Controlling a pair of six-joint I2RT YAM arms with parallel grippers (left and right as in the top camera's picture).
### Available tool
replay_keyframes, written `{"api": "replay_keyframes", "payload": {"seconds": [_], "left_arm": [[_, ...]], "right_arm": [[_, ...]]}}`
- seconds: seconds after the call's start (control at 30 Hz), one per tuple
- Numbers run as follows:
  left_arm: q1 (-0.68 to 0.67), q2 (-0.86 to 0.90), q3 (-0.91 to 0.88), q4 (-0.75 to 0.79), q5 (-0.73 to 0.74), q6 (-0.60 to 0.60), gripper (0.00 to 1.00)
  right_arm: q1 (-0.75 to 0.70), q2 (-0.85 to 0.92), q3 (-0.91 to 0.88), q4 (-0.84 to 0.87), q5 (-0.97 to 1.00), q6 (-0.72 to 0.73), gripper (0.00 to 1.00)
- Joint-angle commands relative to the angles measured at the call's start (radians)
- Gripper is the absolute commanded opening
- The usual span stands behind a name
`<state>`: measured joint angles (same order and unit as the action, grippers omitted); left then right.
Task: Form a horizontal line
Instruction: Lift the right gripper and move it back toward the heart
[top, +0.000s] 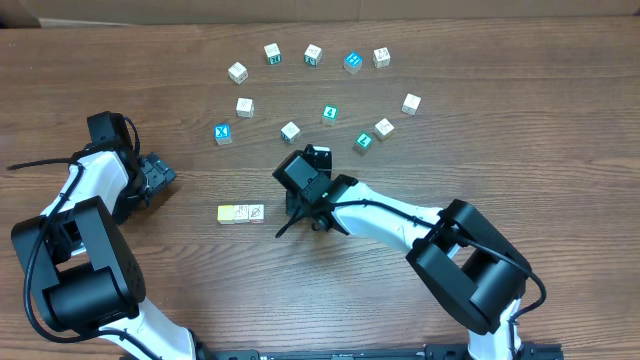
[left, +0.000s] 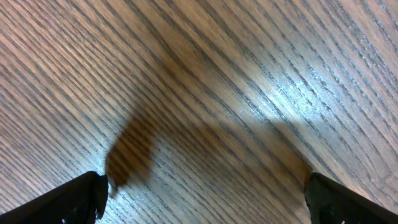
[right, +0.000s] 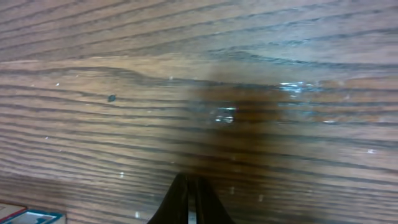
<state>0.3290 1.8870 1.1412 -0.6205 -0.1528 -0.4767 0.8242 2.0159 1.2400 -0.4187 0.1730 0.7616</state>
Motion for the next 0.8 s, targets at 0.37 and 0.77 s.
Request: {"api": "replay_keyframes", "payload": {"seconds": [0.37, 0.77], "left_arm": [[-0.002, 0.018, -0.006, -0.006, -0.006, -0.003, 0.99], [-0.002, 0.018, -0.006, -0.006, -0.006, -0.003, 1.0]], "right_arm": [[-0.07, -0.163, -0.008, -0.181, 0.086, -0.008, 0.06], [-0.102, -0.163, -0.008, -0.229, 0.152, -0.008, 0.79]]}}
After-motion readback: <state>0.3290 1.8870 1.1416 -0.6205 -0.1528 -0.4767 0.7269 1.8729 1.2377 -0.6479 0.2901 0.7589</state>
